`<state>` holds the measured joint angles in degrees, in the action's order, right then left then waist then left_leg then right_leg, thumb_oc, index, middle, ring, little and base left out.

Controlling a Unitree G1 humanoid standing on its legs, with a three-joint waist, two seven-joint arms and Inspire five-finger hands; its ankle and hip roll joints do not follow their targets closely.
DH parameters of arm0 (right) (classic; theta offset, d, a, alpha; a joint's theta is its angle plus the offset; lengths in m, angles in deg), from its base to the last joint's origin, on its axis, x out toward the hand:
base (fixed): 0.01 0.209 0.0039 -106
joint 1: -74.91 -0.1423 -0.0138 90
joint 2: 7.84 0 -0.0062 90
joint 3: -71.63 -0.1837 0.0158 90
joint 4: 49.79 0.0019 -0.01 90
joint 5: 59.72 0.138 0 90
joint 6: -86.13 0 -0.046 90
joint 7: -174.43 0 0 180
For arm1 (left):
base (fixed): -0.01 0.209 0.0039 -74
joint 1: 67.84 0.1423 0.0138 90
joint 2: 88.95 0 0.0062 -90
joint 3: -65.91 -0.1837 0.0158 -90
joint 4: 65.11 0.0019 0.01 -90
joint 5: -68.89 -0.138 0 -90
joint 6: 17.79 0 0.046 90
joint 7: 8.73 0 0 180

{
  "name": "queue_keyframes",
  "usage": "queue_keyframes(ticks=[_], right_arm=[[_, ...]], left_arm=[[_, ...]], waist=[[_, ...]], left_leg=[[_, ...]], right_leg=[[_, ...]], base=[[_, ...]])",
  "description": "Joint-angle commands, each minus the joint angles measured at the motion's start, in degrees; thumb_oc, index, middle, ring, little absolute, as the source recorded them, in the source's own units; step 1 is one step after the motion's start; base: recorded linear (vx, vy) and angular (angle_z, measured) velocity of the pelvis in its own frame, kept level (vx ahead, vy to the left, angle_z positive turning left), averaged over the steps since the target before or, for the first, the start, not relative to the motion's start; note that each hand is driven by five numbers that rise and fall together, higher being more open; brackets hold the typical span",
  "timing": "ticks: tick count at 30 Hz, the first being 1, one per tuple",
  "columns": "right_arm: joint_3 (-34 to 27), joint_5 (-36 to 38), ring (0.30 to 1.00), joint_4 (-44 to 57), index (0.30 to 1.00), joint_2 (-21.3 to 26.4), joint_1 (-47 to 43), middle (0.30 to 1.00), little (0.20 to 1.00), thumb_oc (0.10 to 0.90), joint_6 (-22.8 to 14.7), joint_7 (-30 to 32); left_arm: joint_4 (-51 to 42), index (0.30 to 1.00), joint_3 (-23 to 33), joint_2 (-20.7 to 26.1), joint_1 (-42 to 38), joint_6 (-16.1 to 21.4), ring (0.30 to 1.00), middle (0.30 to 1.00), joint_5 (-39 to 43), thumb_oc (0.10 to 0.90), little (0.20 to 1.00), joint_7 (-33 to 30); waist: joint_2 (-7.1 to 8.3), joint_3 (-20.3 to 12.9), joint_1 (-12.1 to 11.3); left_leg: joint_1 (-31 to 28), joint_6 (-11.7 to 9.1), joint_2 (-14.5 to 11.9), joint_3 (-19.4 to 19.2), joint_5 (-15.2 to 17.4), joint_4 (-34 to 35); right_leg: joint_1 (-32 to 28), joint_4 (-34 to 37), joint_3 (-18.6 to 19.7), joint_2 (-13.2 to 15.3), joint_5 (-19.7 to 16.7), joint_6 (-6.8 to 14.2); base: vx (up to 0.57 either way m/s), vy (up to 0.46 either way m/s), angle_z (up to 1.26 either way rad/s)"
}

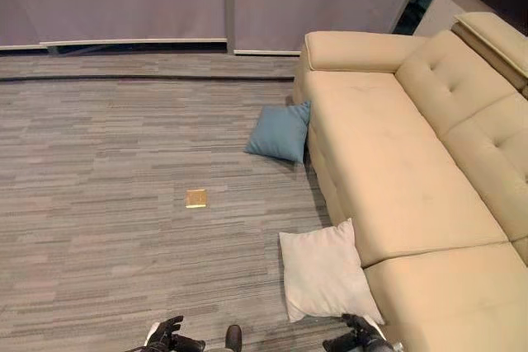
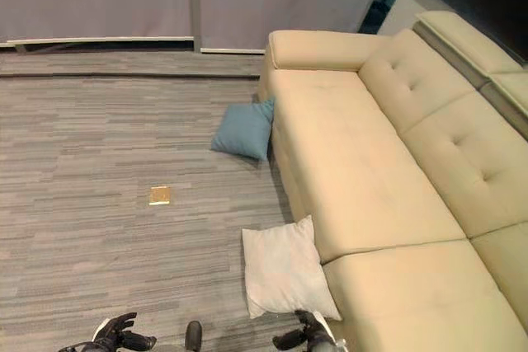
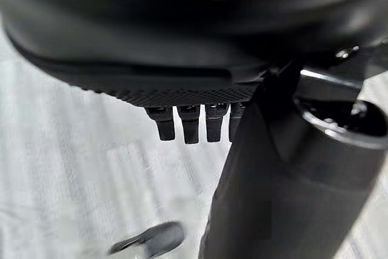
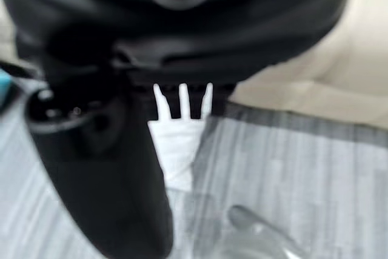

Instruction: Pick up all the scattered cushions and arrange them neatly on the sofa.

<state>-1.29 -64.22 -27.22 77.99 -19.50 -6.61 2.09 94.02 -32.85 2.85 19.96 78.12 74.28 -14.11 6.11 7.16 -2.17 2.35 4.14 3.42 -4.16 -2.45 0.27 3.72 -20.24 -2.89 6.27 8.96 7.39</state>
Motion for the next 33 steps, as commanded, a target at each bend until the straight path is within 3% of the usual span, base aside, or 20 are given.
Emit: queue_keyframes(ticks=[1,5,9,11,13,15,16,19,22,24,30,33], right_arm=[[0.0,-2.3,0.900,3.2,0.900,2.4,-1.5,0.900,0.900,0.800,-0.8,1.2],[0.5,-3.3,0.900,2.9,0.900,3.6,-1.8,0.900,0.900,0.800,-0.6,1.5],[0.0,-2.3,0.900,2.3,0.900,3.8,-0.9,0.900,0.900,0.800,-0.7,1.6],[-0.7,-1.2,0.900,2.2,0.900,4.3,-0.6,0.900,0.900,0.800,-0.9,2.0],[-0.6,-0.5,0.900,2.4,0.900,4.6,-0.8,0.900,0.900,0.800,-1.1,2.3],[-0.6,-0.4,0.900,2.5,0.900,4.8,-0.9,0.900,0.900,0.800,-1.0,2.3],[-0.6,-0.4,0.900,2.5,0.900,5.2,-0.9,0.900,0.900,0.800,-1.1,2.4],[-0.9,-0.1,0.900,2.4,0.900,5.3,-0.8,0.900,0.900,0.800,-1.1,2.4],[-1.5,0.4,0.900,2.3,0.900,5.8,-0.7,0.900,0.900,0.800,-1.1,2.9],[-1.7,0.3,0.900,2.4,0.900,6.0,-0.5,0.900,0.900,0.800,-1.1,3.1],[-2.3,-0.5,0.900,1.6,0.900,5.3,0.3,0.900,0.900,0.800,-0.6,2.6],[-2.5,-0.1,0.900,1.7,0.900,3.9,0.2,0.900,0.900,0.800,-0.3,2.2]], left_arm=[[-0.2,0.900,0.8,0.7,1.6,1.2,0.900,0.900,-0.7,0.800,0.900,-0.2],[0.7,0.900,1.5,1.0,2.0,1.2,0.900,0.900,-0.6,0.800,0.900,-0.3],[0.9,0.900,0.6,0.5,2.1,1.2,0.900,0.900,-2.4,0.800,0.900,0.0],[0.4,0.900,-0.3,-0.1,1.8,1.0,0.900,0.900,-2.8,0.800,0.900,0.4],[0.0,0.900,-1.3,-0.7,1.3,1.2,0.900,0.900,-2.9,0.800,0.900,0.5],[-0.2,0.900,-1.6,-1.0,1.2,1.2,0.900,0.900,-2.6,0.800,0.900,0.6],[-0.5,0.900,-1.9,-1.4,1.0,1.1,0.900,0.900,-1.9,0.800,0.900,0.7],[-0.3,0.900,-2.5,-1.7,0.8,1.0,0.900,0.900,-2.1,0.800,0.900,0.6],[-0.8,0.900,-3.3,-2.0,0.1,1.5,0.900,0.900,-0.7,0.800,0.900,0.3],[-0.9,0.900,-3.4,-2.0,0.0,1.6,0.900,0.900,-0.4,0.800,0.900,0.1],[0.1,0.900,-3.3,-2.4,0.6,1.3,0.900,0.900,-1.7,0.800,0.900,0.6],[0.4,0.900,-3.2,-1.7,0.7,1.2,0.900,0.900,-2.9,0.800,0.900,0.6]], waist=[[-0.32,-0.1,-0.8],[-0.13,-0.5,-1.1],[0.94,-1.6,-0.3],[1.57,-1.1,0.4],[1.29,-0.1,-0.3],[1.42,-0.1,-0.3],[1.50,-0.2,-0.6],[1.58,-0.4,-0.6],[0.71,0.0,-1.5],[0.55,0.2,-1.6],[-0.14,-1.1,-0.9],[-0.20,-1.5,-0.8]], left_leg=[[1.6,-2.6,-2.2,3.0,7.5,-5.1],[-0.5,-2.9,-1.8,0.4,9.6,-5.8],[-0.4,-4.2,-1.8,-0.6,10.6,-7.3],[1.9,-6.0,-3.5,-1.7,10.1,-14.0],[3.8,-6.5,-4.0,0.3,8.9,-19.3],[4.7,-6.4,-3.6,1.8,8.7,-19.9],[6.0,-6.1,-3.3,4.0,9.5,-18.5],[6.2,-6.4,-3.7,5.4,9.4,-15.3],[9.0,-8.0,-3.5,13.1,4.4,-9.7],[9.7,-8.3,-3.2,14.5,3.5,-9.1],[7.3,-7.4,-3.5,13.3,3.9,-6.8],[4.8,-5.1,-2.5,9.5,5.3,-5.7]], right_leg=[[3.0,1.4,-6.5,0.5,-9.1,0.0],[2.6,10.4,-13.7,0.2,-7.3,-1.7],[0.3,15.0,-11.3,-1.9,-6.9,-2.6],[-1.6,17.0,-10.7,-2.6,-6.8,-3.9],[-2.8,17.4,-8.9,-3.8,-6.4,-5.0],[-2.9,17.5,-8.4,-3.8,-6.3,-5.1],[-3.4,17.6,-7.1,-3.9,-5.7,-5.1],[-4.0,17.8,-5.8,-3.7,-5.3,-4.8],[-5.3,17.6,-2.6,-4.7,-4.4,-4.7],[-5.5,17.3,-1.9,-4.7,-4.1,-4.5],[-5.1,15.4,0.5,-3.2,-4.2,-2.8],[-2.8,13.5,3.4,-1.0,-6.0,-0.6]], base=[[0.12,0.130,-0.63],[0.13,-0.004,-0.83],[0.12,-0.082,-0.26],[0.06,-0.096,0.07],[0.01,-0.029,-0.07],[0.03,0.020,-0.53],[0.09,0.054,-0.54],[0.10,0.066,-0.26],[0.11,0.135,-0.47],[0.06,0.112,-0.60],[0.08,0.200,-0.49],[0.06,0.415,-0.65]])
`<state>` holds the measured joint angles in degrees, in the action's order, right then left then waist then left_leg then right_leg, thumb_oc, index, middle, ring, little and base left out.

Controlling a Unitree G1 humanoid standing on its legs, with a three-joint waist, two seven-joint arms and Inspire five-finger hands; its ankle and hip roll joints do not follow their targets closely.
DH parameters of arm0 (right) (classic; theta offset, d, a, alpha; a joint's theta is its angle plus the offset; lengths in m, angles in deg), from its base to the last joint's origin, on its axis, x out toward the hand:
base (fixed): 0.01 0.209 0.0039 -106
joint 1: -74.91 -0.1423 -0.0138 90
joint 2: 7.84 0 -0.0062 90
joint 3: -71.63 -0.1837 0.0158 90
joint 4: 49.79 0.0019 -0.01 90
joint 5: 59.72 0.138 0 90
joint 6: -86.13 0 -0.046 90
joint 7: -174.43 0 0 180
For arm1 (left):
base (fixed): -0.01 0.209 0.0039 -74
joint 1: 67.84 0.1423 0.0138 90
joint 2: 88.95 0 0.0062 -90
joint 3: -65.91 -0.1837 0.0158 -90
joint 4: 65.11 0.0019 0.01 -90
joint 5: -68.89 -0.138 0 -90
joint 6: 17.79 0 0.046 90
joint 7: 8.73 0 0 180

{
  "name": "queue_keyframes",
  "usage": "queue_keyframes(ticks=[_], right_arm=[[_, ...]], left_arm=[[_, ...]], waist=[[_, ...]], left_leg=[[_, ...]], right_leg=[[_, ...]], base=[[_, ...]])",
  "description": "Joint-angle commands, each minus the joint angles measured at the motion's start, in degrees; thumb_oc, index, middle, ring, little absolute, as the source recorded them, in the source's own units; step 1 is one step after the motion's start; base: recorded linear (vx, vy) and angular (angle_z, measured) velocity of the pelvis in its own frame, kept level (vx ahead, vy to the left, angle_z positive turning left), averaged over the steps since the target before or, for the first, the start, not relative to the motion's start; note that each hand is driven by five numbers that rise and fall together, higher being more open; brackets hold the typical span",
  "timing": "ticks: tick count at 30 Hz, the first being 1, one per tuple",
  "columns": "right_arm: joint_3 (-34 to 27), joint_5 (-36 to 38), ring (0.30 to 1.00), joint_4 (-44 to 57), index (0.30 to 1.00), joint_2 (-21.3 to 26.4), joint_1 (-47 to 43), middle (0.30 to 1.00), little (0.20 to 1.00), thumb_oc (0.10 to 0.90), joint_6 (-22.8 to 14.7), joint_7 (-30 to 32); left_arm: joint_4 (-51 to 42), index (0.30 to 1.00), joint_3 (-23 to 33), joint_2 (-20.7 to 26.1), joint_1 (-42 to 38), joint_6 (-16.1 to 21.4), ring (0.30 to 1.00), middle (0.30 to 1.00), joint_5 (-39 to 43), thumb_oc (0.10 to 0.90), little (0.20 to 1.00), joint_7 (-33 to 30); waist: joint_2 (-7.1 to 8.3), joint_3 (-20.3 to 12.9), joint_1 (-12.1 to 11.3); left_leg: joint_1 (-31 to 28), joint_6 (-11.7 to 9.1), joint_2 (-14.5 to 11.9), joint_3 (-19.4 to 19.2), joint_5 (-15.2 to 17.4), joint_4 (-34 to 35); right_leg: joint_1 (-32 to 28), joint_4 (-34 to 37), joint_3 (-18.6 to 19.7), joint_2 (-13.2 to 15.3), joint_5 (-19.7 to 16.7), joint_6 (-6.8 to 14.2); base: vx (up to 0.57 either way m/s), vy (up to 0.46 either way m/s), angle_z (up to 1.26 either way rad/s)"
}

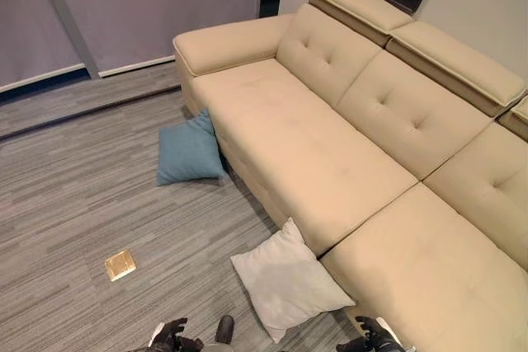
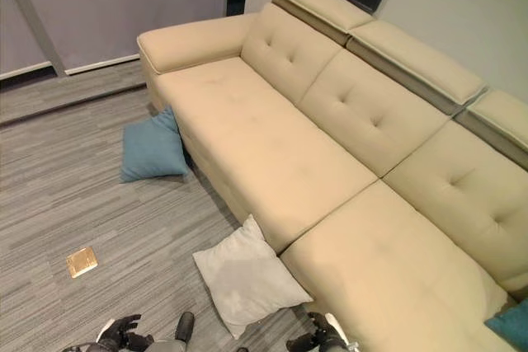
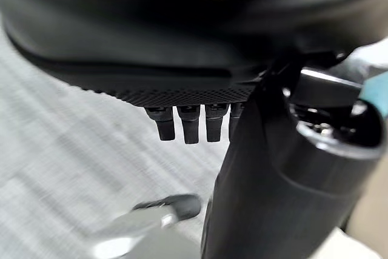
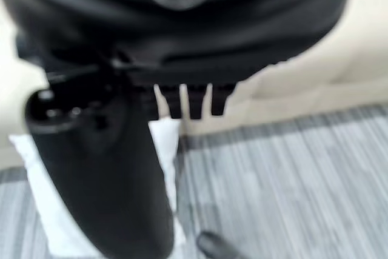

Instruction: Pick up all the scattered cushions and arrange them neatly on the sofa.

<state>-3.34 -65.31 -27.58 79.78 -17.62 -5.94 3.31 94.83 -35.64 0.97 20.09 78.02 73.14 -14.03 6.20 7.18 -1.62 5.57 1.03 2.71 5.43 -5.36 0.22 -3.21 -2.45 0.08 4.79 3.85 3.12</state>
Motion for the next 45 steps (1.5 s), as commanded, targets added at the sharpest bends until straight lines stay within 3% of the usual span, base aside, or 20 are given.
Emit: queue_keyframes(ticks=[1,2,3,4,5,6,9,11,12,14,20,22,26,27,28,30,34,40,44,45], right_arm=[[-0.4,0.9,0.900,2.3,0.900,2.0,-1.9,0.900,0.900,0.800,-0.8,1.0],[-0.3,0.9,0.900,2.5,0.900,2.0,-2.3,0.900,0.900,0.800,-0.8,1.0],[-0.3,0.8,0.900,2.9,0.900,1.9,-3.2,0.900,0.900,0.800,-1.0,1.3],[-0.2,0.6,0.900,3.0,0.900,1.9,-3.4,0.900,0.900,0.800,-1.2,1.4],[-0.2,0.6,0.900,3.0,0.900,1.9,-3.4,0.900,0.900,0.800,-1.1,1.4],[0.0,0.5,0.900,2.8,0.900,1.9,-3.7,0.900,0.900,0.800,-1.2,1.4],[0.6,0.0,0.900,2.7,0.900,2.3,-3.9,0.900,0.900,0.800,-1.4,1.5],[0.7,-0.2,0.900,2.8,0.900,2.6,-3.9,0.900,0.900,0.800,-1.4,1.7],[0.9,-0.2,0.900,2.9,0.900,2.7,-3.9,0.900,0.900,0.800,-1.4,1.9],[0.9,-0.1,0.900,2.9,0.900,3.0,-3.5,0.900,0.900,0.800,-1.3,1.8],[0.4,0.3,0.900,3.1,0.900,4.4,-2.9,0.900,0.900,0.800,-1.5,2.3],[0.7,0.3,0.900,3.1,0.900,4.8,-3.2,0.900,0.900,0.800,-1.5,2.5],[0.9,0.3,0.900,2.7,0.900,4.8,-3.1,0.900,0.900,0.800,-1.6,2.7],[0.9,0.2,0.900,2.5,0.900,4.8,-3.0,0.900,0.900,0.800,-1.6,2.8],[0.9,-0.1,0.900,2.1,0.900,5.2,-2.8,0.900,0.900,0.800,-1.3,2.8],[0.7,-0.6,0.900,2.5,0.900,5.6,-2.7,0.900,0.900,0.800,-1.2,2.6],[0.7,-1.7,0.900,2.6,0.900,5.4,-2.7,0.900,0.900,0.800,-1.0,2.2],[1.5,-2.1,0.900,3.6,0.900,3.4,-3.7,0.900,0.900,0.800,-0.3,1.7],[2.1,-2.0,0.900,4.6,0.900,2.7,-4.2,0.900,0.900,0.800,-0.5,1.8],[2.0,-1.5,0.900,4.7,0.900,2.7,-4.1,0.900,0.900,0.800,-0.7,1.8]], left_arm=[[-0.5,0.900,-0.3,0.5,0.5,1.2,0.900,0.900,-1.7,0.800,0.900,0.5],[-0.6,0.900,-0.2,0.8,0.4,1.2,0.900,0.900,-1.5,0.800,0.900,0.5],[-0.7,0.900,0.2,1.3,0.1,1.1,0.900,0.900,-0.9,0.800,0.900,0.4],[-0.7,0.900,0.4,1.5,0.1,1.1,0.900,0.900,-0.7,0.800,0.900,0.6],[-0.7,0.900,0.4,1.5,0.1,1.1,0.900,0.900,-0.7,0.800,0.900,0.6],[-0.7,0.900,0.8,1.7,0.3,1.0,0.900,0.900,-0.7,0.800,0.900,0.7],[-0.3,0.900,1.3,2.0,1.0,1.0,0.900,0.900,-0.9,0.800,0.900,0.9],[0.1,0.900,1.7,1.9,1.7,1.0,0.900,0.900,-0.9,0.800,0.900,0.9],[0.2,0.900,1.8,1.7,1.9,1.0,0.900,0.900,-1.0,0.800,0.900,0.9],[0.3,0.900,2.0,1.4,2.1,1.0,0.900,0.900,-1.4,0.800,0.900,0.9],[-1.0,0.900,0.7,0.0,1.5,1.1,0.900,0.900,-1.7,0.800,0.900,1.7],[-1.6,0.900,-0.3,-0.4,1.0,1.1,0.900,0.900,-1.0,0.800,0.900,1.7],[-1.2,0.900,-0.9,-0.7,0.2,1.0,0.900,0.900,-0.8,0.800,0.900,1.4],[-1.1,0.900,-1.2,-0.7,-0.1,1.0,0.900,0.900,-0.8,0.800,0.900,1.3],[-1.3,0.900,-1.8,-0.9,-0.4,1.1,0.900,0.900,-0.1,0.800,0.900,1.0],[-1.4,0.900,-2.0,-1.1,-0.6,1.1,0.900,0.900,-0.1,0.800,0.900,1.0],[-0.9,0.900,-2.9,-1.4,-0.8,0.9,0.900,0.900,-1.9,0.800,0.900,1.4],[-1.2,0.900,-3.3,-0.4,-1.5,0.9,0.900,0.900,-3.3,0.800,0.900,1.5],[-0.9,0.900,-2.6,0.7,-1.4,0.8,0.900,0.900,-3.4,0.800,0.900,1.2],[-0.7,0.900,-2.4,1.1,-1.2,0.9,0.900,0.900,-3.4,0.800,0.900,1.1]], waist=[[-0.45,-1.3,-1.5],[-0.73,-1.0,-1.8],[-1.46,-0.3,-3.4],[-1.71,-0.2,-4.0],[-1.71,-0.2,-4.0],[-1.89,-0.3,-4.1],[-1.81,-0.5,-4.2],[-1.66,-0.6,-5.1],[-1.83,-0.4,-5.2],[-1.57,-0.8,-4.4],[-2.20,-0.7,-3.3],[-2.29,-0.2,-3.7],[-1.77,-0.1,-3.7],[-1.68,0.0,-3.7],[-2.04,0.1,-4.0],[-2.50,0.1,-3.9],[-3.04,-0.3,-3.2],[-2.70,1.6,-3.0],[-2.94,2.8,-3.6],[-2.87,3.1,-3.5]], left_leg=[[1.3,-1.5,-1.7,-0.9,8.5,-5.5],[1.1,-1.2,-1.9,-1.7,8.6,-5.3],[0.4,-0.8,-2.7,-4.1,8.9,-5.0],[0.0,-0.7,-2.8,-5.2,9.0,-4.7],[-0.1,-0.7,-2.8,-5.1,9.0,-4.6],[-0.8,-0.5,-2.6,-5.7,8.9,-3.9],[-2.0,-0.2,-1.8,-7.3,8.8,-2.9],[-2.6,-0.4,-1.7,-9.6,8.9,-2.5],[-2.8,-0.6,-1.8,-9.9,8.8,-2.3],[-2.8,-0.7,-1.3,-9.6,8.9,-2.6],[-1.0,-2.2,-1.4,-10.5,10.9,-8.3],[1.0,-3.4,-1.9,-7.0,10.6,-10.2],[2.8,-4.2,-3.4,-4.3,9.3,-9.7],[3.5,-4.6,-4.3,-2.7,8.6,-9.5],[4.3,-5.5,-5.9,2.1,6.6,-7.9],[3.9,-5.9,-6.4,3.6,6.2,-6.8],[2.2,-5.8,-6.2,3.4,6.9,-5.7],[1.8,-2.7,-3.1,-0.1,9.4,-7.0],[1.8,-1.6,-2.9,-2.5,9.8,-7.1],[1.9,-1.1,-2.4,-2.8,9.7,-7.1]], right_leg=[[4.9,-5.2,0.3,1.0,-1.2,4.1],[5.9,-6.5,-1.0,1.7,-1.5,4.4],[7.4,-9.3,-9.2,4.9,-1.8,3.9],[7.2,-9.8,-13.9,6.2,-1.7,3.5],[7.2,-9.9,-13.9,6.2,-1.6,3.5],[7.3,-10.5,-16.4,6.0,-1.4,2.9],[7.8,-10.5,-18.5,3.5,-0.6,2.8],[7.1,-8.6,-23.1,3.7,-0.4,2.6],[6.9,-7.6,-23.6,3.2,0.2,2.0],[6.5,-4.4,-19.8,1.1,-0.1,1.8],[3.7,0.7,-19.2,0.5,-1.3,1.1],[3.4,0.3,-17.5,0.2,-0.6,0.6],[3.3,0.2,-16.2,0.7,-0.6,0.8],[3.3,0.0,-15.6,0.8,-0.5,0.9],[3.0,-0.6,-13.8,0.8,0.0,1.1],[2.9,-1.1,-12.8,1.4,0.3,1.5],[3.6,-2.0,-11.7,3.1,-0.2,2.6],[8.4,-6.2,-8.3,7.3,-3.4,5.3],[10.8,-8.4,-10.0,8.5,-4.1,4.9],[11.4,-9.4,-10.5,7.0,-3.7,4.4]], base=[[-0.05,0.200,-0.97],[-0.12,0.242,-1.05],[-0.12,0.227,-1.07],[-0.09,0.174,-1.40],[-0.02,0.120,-1.29],[0.01,0.079,-0.85],[-0.01,0.084,-0.16],[-0.05,0.014,-0.48],[-0.05,-0.055,-0.71],[-0.01,-0.084,-0.53],[0.00,-0.028,0.00],[-0.02,0.083,-0.19],[0.03,0.079,-0.29],[0.11,0.240,-0.24],[0.09,0.206,-0.21],[0.10,0.256,-0.30],[0.07,0.254,-0.27],[0.00,0.282,-0.33],[-0.04,0.145,-0.67],[0.01,0.170,-0.29]])
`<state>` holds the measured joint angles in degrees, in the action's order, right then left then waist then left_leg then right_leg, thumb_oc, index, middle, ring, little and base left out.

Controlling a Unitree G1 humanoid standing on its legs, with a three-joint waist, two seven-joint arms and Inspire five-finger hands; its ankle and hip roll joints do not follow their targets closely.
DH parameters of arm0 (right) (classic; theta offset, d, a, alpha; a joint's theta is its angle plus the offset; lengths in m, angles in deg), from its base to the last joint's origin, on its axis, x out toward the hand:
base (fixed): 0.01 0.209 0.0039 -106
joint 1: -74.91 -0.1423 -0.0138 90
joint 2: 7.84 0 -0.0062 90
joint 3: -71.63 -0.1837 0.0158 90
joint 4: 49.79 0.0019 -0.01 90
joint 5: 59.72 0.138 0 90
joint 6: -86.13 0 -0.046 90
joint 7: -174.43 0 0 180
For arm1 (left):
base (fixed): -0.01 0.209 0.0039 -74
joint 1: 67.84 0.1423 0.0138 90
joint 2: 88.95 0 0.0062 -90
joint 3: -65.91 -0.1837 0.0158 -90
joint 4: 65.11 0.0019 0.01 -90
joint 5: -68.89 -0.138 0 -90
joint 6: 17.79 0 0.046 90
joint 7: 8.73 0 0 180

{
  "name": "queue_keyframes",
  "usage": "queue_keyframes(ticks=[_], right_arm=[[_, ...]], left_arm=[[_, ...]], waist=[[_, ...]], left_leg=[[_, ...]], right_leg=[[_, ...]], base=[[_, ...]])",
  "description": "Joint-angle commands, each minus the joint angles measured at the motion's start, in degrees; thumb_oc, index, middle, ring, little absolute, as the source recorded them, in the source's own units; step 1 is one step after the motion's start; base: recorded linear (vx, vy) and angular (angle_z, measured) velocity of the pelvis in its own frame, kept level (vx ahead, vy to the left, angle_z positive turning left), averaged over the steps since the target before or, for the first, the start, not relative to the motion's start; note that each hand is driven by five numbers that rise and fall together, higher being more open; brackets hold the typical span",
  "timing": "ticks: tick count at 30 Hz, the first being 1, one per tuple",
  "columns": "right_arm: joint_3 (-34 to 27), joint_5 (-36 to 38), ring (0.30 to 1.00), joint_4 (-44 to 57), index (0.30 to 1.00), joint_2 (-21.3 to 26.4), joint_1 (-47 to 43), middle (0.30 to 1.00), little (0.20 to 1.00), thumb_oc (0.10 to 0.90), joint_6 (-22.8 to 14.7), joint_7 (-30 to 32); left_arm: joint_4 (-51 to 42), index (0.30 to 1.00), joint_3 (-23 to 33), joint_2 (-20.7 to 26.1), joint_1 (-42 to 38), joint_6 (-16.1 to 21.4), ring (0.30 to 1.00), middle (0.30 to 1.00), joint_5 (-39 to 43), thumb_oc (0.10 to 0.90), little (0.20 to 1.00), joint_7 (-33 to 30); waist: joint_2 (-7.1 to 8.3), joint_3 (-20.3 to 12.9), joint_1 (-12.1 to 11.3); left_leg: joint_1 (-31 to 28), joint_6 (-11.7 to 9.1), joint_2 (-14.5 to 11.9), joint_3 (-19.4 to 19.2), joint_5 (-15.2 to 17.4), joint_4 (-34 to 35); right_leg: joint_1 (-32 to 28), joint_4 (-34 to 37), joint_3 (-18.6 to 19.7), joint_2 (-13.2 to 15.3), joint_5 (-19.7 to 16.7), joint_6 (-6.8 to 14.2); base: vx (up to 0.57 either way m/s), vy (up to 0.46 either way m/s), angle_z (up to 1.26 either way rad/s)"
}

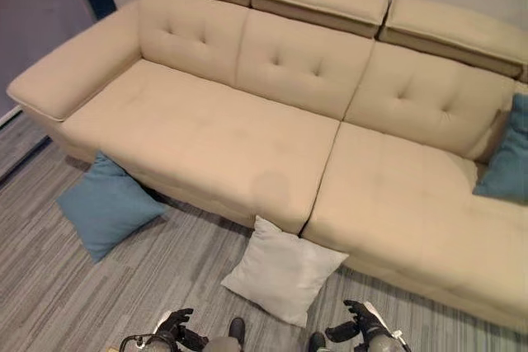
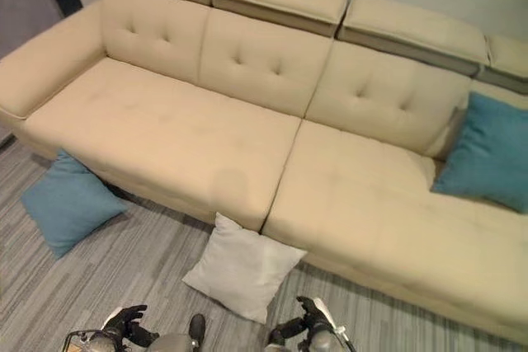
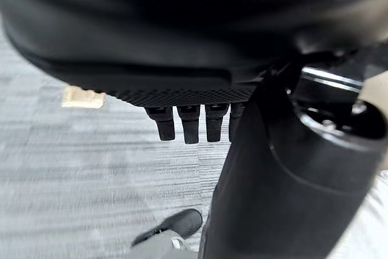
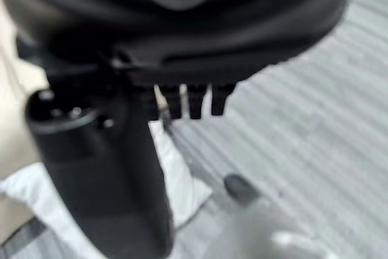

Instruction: Pick up all the scattered cushions and arrange them neatly on the sofa.

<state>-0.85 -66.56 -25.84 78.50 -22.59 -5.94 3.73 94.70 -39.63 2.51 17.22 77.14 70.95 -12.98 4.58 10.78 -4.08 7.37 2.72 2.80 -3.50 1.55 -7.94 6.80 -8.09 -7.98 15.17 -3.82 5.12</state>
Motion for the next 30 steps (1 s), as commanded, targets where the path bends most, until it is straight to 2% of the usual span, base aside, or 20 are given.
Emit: queue_keyframes(ticks=[1,2,3,4,5,6,8,12,15,18,19,20,21,22,24,26,27,28,29,30], right_arm=[[-0.4,0.0,0.900,2.9,0.900,4.1,1.0,0.900,0.900,0.800,-0.9,1.4],[-0.3,0.3,0.900,2.8,0.900,4.2,1.0,0.900,0.900,0.800,-1.1,1.4],[-0.3,0.3,0.900,2.8,0.900,4.2,1.0,0.900,0.900,0.800,-1.1,1.5],[0.0,0.8,0.900,2.8,0.900,4.2,0.5,0.900,0.900,0.800,-1.2,1.8],[-0.3,1.5,0.900,3.0,0.900,4.3,0.8,0.900,0.900,0.800,-1.5,2.2],[-0.2,2.1,0.900,3.1,0.900,4.5,0.8,0.900,0.900,0.800,-1.8,2.2],[-0.3,2.6,0.900,3.0,0.900,5.0,0.4,0.900,0.900,0.800,-1.6,2.9],[-1.3,4.5,0.900,3.3,0.900,5.4,0.2,0.900,0.900,0.800,-2.0,3.8],[-3.2,8.0,0.900,4.4,0.900,5.8,-1.3,0.900,0.900,0.800,-2.5,4.7],[-5.0,11.4,0.900,5.1,0.900,6.6,-3.2,0.900,0.900,0.800,-3.0,6.0],[-6.4,13.9,0.900,5.6,0.900,7.2,-5.4,0.900,0.900,0.800,-3.5,7.2],[-6.4,13.9,0.900,5.6,0.900,7.2,-5.4,0.900,0.900,0.800,-3.5,7.2],[-7.5,16.5,0.900,6.3,0.900,7.8,-7.5,0.900,0.900,0.800,-4.1,8.4],[-8.1,17.9,0.900,6.6,0.900,8.1,-8.7,0.900,0.900,0.800,-4.4,9.2],[-8.4,18.9,0.900,7.0,0.900,8.4,-9.9,0.900,0.900,0.800,-4.6,9.7],[-8.7,22.0,0.900,8.8,0.900,8.8,-13.9,0.900,0.900,0.800,-5.6,12.0],[-8.7,22.0,0.900,8.8,0.900,8.8,-13.9,0.900,0.900,0.800,-5.6,12.0],[-8.6,23.4,0.900,9.4,0.900,9.0,-16.9,0.900,0.900,0.800,-6.3,13.3],[-8.6,23.5,0.900,9.4,0.900,9.0,-17.0,0.900,0.900,0.800,-6.3,13.3],[-8.5,24.2,0.900,9.8,0.900,9.6,-18.9,0.900,0.900,0.800,-6.8,14.2]], left_arm=[[-0.4,0.900,1.7,-0.2,1.7,1.8,0.900,0.900,-1.2,0.800,0.900,0.0],[-0.3,0.900,2.0,-0.1,1.7,1.7,0.900,0.900,-1.1,0.800,0.900,-0.1],[-0.3,0.900,2.0,-0.1,1.7,1.7,0.900,0.900,-1.1,0.800,0.900,-0.1],[0.1,0.900,2.4,0.1,1.3,1.8,0.900,0.900,-0.5,0.800,0.900,-0.4],[0.3,0.900,2.4,0.1,1.2,1.7,0.900,0.900,-0.5,0.800,0.900,-0.5],[0.1,0.900,2.3,0.1,0.9,1.8,0.900,0.900,-0.3,0.800,0.900,-0.6],[-0.4,0.900,2.8,-0.3,0.2,2.0,0.900,0.900,1.0,0.800,0.900,-0.9],[-1.8,0.900,2.0,-1.4,-0.7,2.4,0.900,0.900,2.8,0.800,0.900,-1.2],[-4.3,0.900,1.5,-1.5,-2.8,3.0,0.900,0.900,6.0,0.800,0.900,-2.4],[-6.6,0.900,0.7,-1.2,-5.0,3.8,0.900,0.900,8.8,0.800,0.900,-3.7],[-8.0,0.900,0.4,-0.8,-7.0,4.4,0.900,0.900,10.6,0.800,0.900,-4.9],[-8.0,0.900,0.4,-0.8,-7.0,4.4,0.900,0.900,10.6,0.800,0.900,-4.9],[-9.3,0.900,0.3,-0.3,-8.9,5.1,0.900,0.900,13.0,0.800,0.900,-6.0],[-10.0,0.900,0.4,-0.1,-10.1,5.6,0.900,0.900,14.3,0.800,0.900,-6.9],[-10.5,0.900,0.4,0.0,-11.1,5.8,0.900,0.900,15.4,0.800,0.900,-7.3],[-12.4,0.900,0.3,0.8,-15.2,6.8,0.900,0.900,18.4,0.800,0.900,-9.5],[-12.3,0.900,0.3,0.8,-15.3,6.8,0.900,0.900,18.4,0.800,0.900,-9.5],[-13.4,0.900,0.2,1.5,-18.1,7.2,0.900,0.900,19.7,0.800,0.900,-10.9],[-13.4,0.900,0.2,1.5,-18.1,7.2,0.900,0.900,19.7,0.800,0.900,-10.9],[-13.9,0.900,-0.1,2.2,-20.0,7.6,0.900,0.900,20.2,0.800,0.900,-11.6]], waist=[[-1.12,-0.3,-0.9],[-1.05,-0.2,-0.7],[-1.05,-0.2,-0.7],[-0.70,0.6,-1.5],[-0.28,0.6,-1.6],[-0.06,0.6,-1.1],[0.26,0.9,-1.8],[-0.41,0.6,-0.5],[-1.15,2.3,0.5],[-2.03,3.9,1.0],[-2.82,4.8,1.5],[-2.82,4.8,1.5],[-3.44,5.4,1.8],[-3.98,5.9,1.9],[-4.33,6.1,2.0],[-5.39,7.5,2.6],[-5.37,7.4,2.5],[-5.95,8.3,2.9],[-5.93,8.1,2.9],[-6.20,8.5,3.2]], left_leg=[[0.0,-2.6,-2.0,6.1,3.0,1.0],[0.3,-2.4,-1.5,6.0,2.7,1.1],[0.3,-2.4,-1.5,6.0,2.8,1.0],[1.2,-2.3,-1.1,5.0,3.0,0.8],[2.2,-2.5,-0.8,4.8,3.1,0.0],[3.1,-2.5,-0.6,4.9,2.9,-0.1],[4.9,-2.8,-0.5,4.5,3.0,-0.8],[7.0,-3.1,-1.1,4.3,2.4,-0.1],[9.3,-3.2,-1.4,4.2,1.6,0.0],[13.0,-3.4,-1.4,4.1,1.1,-1.1],[16.5,-3.4,-1.3,3.7,0.9,-2.5],[16.6,-3.4,-1.3,3.7,0.9,-2.6],[20.3,-3.3,-1.4,3.4,0.7,-4.1],[22.0,-3.6,-1.8,3.4,2.4,-5.7],[24.0,-3.5,-1.7,3.4,2.6,-7.1],[31.1,-3.3,-1.6,2.9,3.4,-12.0],[31.4,-3.3,-1.7,2.9,3.5,-12.2],[36.6,-3.1,-1.7,2.7,4.3,-15.9],[37.0,-3.1,-1.8,2.6,4.4,-16.1],[40.3,-2.9,-1.9,2.5,5.0,-18.8]], right_leg=[[1.3,-3.9,-1.8,-4.9,4.7,2.0],[2.1,-4.1,-1.9,-6.3,4.9,1.7],[2.1,-4.2,-1.8,-6.3,5.0,1.7],[2.3,-2.9,-4.6,-7.1,5.8,0.9],[1.4,-0.6,-5.1,-7.5,6.7,0.2],[2.5,-0.4,-2.7,-8.9,6.5,-0.1],[2.5,1.9,-4.2,-8.2,5.0,0.3],[3.8,4.5,-4.7,-8.8,3.9,-0.1],[6.7,4.3,-4.0,-8.8,3.4,-0.3],[11.5,2.2,-3.6,-8.4,3.5,-0.7],[15.9,-0.3,-3.4,-7.8,3.6,-1.0],[16.0,-0.4,-3.4,-7.8,3.6,-1.0],[20.0,-2.6,-3.0,-7.4,3.7,-1.2],[22.1,-4.7,-2.5,-7.4,5.4,-0.9],[24.2,-6.1,-2.1,-7.1,5.7,-1.0],[31.4,-11.1,-1.2,-6.3,7.0,-1.3],[31.7,-11.3,-1.2,-6.3,7.0,-1.3],[36.9,-15.1,-0.4,-6.0,7.7,-1.5],[37.3,-15.3,-0.3,-6.0,7.8,-1.5],[40.5,-18.0,0.1,-5.7,8.4,-1.6]], base=[[0.00,0.141,-0.12],[-0.01,0.069,-0.12],[-0.09,0.036,-0.16],[-0.08,-0.034,-0.26],[-0.10,-0.046,-0.37],[-0.07,-0.086,-0.24],[-0.09,-0.096,0.14],[-0.04,-0.097,0.06],[-0.08,-0.042,-0.03],[-0.11,-0.006,-0.13],[-0.12,0.014,-0.22],[-0.15,0.028,-0.17],[-0.04,0.017,-0.17],[-0.04,0.017,-0.12],[-0.03,0.018,-0.07],[-0.13,0.064,-0.08],[-0.14,0.090,-0.11],[-0.06,0.040,-0.08],[-0.08,0.049,-0.02],[-0.03,0.028,-0.02]])
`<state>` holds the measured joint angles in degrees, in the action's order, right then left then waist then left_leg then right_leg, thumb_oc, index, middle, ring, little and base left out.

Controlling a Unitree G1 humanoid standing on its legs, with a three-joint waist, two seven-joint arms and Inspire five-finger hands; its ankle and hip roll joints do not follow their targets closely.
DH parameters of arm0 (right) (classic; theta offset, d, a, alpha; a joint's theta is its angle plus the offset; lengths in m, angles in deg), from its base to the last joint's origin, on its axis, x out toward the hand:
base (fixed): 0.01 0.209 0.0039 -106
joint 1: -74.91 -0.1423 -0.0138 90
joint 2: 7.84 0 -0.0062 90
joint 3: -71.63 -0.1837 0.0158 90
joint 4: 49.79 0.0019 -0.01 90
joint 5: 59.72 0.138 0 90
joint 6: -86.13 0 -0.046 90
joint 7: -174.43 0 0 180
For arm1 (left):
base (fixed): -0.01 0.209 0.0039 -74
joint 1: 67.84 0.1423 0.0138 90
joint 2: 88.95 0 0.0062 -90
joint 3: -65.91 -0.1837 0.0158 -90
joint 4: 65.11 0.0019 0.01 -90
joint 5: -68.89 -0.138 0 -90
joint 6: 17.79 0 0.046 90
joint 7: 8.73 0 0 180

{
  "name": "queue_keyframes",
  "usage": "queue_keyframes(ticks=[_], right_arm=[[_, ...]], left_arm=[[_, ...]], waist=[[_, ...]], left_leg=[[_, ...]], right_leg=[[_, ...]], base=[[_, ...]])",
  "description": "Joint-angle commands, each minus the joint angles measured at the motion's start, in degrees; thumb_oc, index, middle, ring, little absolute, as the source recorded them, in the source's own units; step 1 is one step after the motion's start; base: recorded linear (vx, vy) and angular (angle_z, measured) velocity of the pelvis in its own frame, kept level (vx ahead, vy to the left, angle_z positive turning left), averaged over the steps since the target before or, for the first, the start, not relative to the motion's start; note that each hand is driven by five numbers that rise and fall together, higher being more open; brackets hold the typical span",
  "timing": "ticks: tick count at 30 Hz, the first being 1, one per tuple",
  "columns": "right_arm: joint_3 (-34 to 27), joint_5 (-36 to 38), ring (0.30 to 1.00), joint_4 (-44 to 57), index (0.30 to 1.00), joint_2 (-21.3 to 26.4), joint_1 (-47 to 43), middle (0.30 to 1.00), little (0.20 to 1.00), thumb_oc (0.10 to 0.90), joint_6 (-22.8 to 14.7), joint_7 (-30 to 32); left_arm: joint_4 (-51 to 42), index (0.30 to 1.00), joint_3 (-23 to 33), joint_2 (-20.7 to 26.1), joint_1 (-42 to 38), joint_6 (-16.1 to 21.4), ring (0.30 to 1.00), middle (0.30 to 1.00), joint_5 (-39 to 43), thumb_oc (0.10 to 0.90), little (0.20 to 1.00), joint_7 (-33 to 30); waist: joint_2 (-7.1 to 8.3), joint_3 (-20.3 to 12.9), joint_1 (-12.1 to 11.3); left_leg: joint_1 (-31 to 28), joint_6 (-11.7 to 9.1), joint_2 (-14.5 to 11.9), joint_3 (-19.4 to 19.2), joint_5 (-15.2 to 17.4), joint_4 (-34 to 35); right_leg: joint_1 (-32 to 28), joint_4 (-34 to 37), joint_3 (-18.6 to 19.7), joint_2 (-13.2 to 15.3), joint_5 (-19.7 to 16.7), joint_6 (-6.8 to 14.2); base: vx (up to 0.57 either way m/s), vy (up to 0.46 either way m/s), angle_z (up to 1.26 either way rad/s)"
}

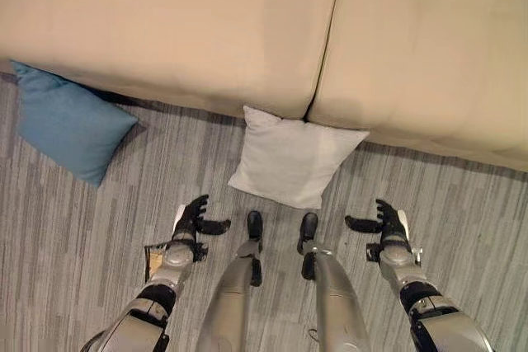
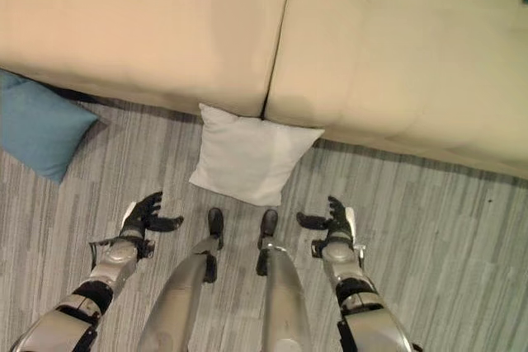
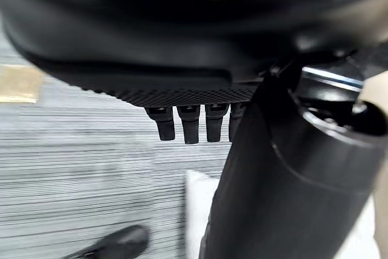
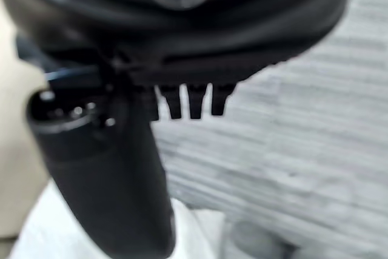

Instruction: Pick up all the scattered cushions and arrange them neatly on the sofa.

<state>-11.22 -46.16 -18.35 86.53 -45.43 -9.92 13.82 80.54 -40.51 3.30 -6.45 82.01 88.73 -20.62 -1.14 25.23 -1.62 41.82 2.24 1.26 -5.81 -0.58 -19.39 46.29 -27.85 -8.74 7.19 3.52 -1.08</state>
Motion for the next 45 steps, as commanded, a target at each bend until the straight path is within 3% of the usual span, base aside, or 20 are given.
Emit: queue_keyframes(ticks=[1,2,10,16,23,34,42,43,44,45], right_arm=[[1.9,4.3,0.900,2.9,0.900,1.9,2.5,0.900,0.900,0.800,-3.0,4.5],[2.0,5.2,0.900,3.4,0.900,3.0,-0.4,0.900,0.900,0.800,-3.5,5.5],[3.2,9.3,0.900,6.2,0.900,6.2,-10.1,0.900,0.900,0.800,-6.1,6.9],[3.7,11.2,0.900,7.9,0.900,8.6,-14.2,0.900,0.900,0.800,-7.3,7.5],[6.2,15.0,0.900,9.2,0.900,11.2,-20.4,0.900,0.900,0.800,-8.8,6.2],[14.0,21.0,0.900,11.1,0.900,8.2,-33.4,0.900,0.900,0.800,-10.6,4.1],[19.4,22.7,0.900,12.1,0.900,0.6,-38.9,0.900,0.900,0.800,-11.1,2.7],[20.2,22.6,0.589,12.3,0.589,-0.3,-39.8,0.589,0.589,0.593,-11.0,2.4],[20.7,22.7,0.401,12.6,0.401,-1.0,-40.3,0.401,0.401,0.467,-11.1,2.2],[20.9,22.7,0.300,13.1,0.300,-1.6,-40.3,0.300,0.300,0.400,-11.3,2.1]], left_arm=[[-0.5,0.900,0.7,1.7,2.7,2.7,0.900,0.900,2.8,0.800,0.900,-4.4],[-1.8,0.900,0.6,3.0,-0.3,2.9,0.900,0.900,3.4,0.800,0.900,-5.4],[-5.6,0.900,-0.3,6.3,-9.3,4.1,0.900,0.900,5.9,0.800,0.900,-8.3],[-6.6,0.900,-1.9,8.6,-13.9,3.7,0.900,0.900,5.5,0.800,0.900,-9.7],[-7.3,0.900,-3.2,11.8,-20.3,4.1,0.900,0.900,7.2,0.800,0.900,-10.8],[-9.3,0.900,-7.1,11.0,-31.3,6.3,0.900,0.900,11.4,0.800,0.900,-12.4],[-12.9,0.900,-10.1,4.6,-37.1,8.1,0.900,0.900,15.0,0.800,0.900,-13.4],[-13.6,0.900,-10.0,3.6,-37.8,8.7,0.900,0.900,16.8,0.800,0.900,-13.2],[-14.4,0.900,-9.8,2.5,-38.2,9.5,0.900,0.900,18.1,0.800,0.900,-13.4],[-15.2,0.575,-9.8,1.8,-38.3,9.8,0.575,0.575,18.6,0.584,0.575,-13.3]], waist=[[-0.72,-5.9,0.9],[-1.21,-5.1,1.2],[-2.06,-4.9,2.0],[-2.13,-4.5,2.0],[-1.86,-3.3,1.8],[-1.64,2.0,1.3],[-1.74,4.0,0.6],[-1.70,4.1,0.6],[-1.58,4.2,0.6],[-1.51,4.3,0.6]], left_leg=[[8.1,-2.3,-0.3,4.9,7.6,-9.1],[13.3,-2.1,-0.3,4.8,8.5,-13.2],[30.5,-1.3,-0.2,4.6,12.6,-26.1],[39.9,-0.5,-0.3,4.6,16.2,-35.8],[47.2,-0.1,-0.9,5.4,18.0,-42.0],[48.1,-1.3,-0.9,5.4,16.2,-41.8],[48.1,-1.5,-0.4,5.3,15.8,-43.4],[48.1,-1.6,-0.3,5.4,15.7,-43.4],[48.1,-1.7,-0.3,5.5,15.6,-43.4],[48.1,-1.8,-0.3,5.6,15.5,-43.4]], right_leg=[[3.1,0.5,1.4,2.3,1.5,4.4],[8.5,-3.8,2.3,2.6,2.4,4.1],[26.1,-17.7,5.1,2.3,6.9,3.1],[35.4,-27.0,6.5,2.7,10.0,2.3],[42.5,-32.6,7.0,2.9,10.9,2.6],[43.7,-33.4,8.1,3.5,8.9,4.0],[43.7,-36.1,8.2,4.1,9.5,3.4],[43.7,-36.3,8.3,4.0,9.5,3.4],[43.7,-36.4,8.3,4.1,9.3,3.3],[43.6,-36.4,8.4,4.1,9.3,3.3]], base=[[-0.04,0.060,-0.12],[-0.02,0.069,-0.21],[0.04,0.039,-0.05],[0.08,0.016,-0.07],[0.06,-0.004,-0.06],[0.01,-0.012,-0.02],[0.00,-0.007,0.04],[-0.01,-0.039,0.02],[-0.01,-0.040,0.02],[0.00,-0.043,0.03]])
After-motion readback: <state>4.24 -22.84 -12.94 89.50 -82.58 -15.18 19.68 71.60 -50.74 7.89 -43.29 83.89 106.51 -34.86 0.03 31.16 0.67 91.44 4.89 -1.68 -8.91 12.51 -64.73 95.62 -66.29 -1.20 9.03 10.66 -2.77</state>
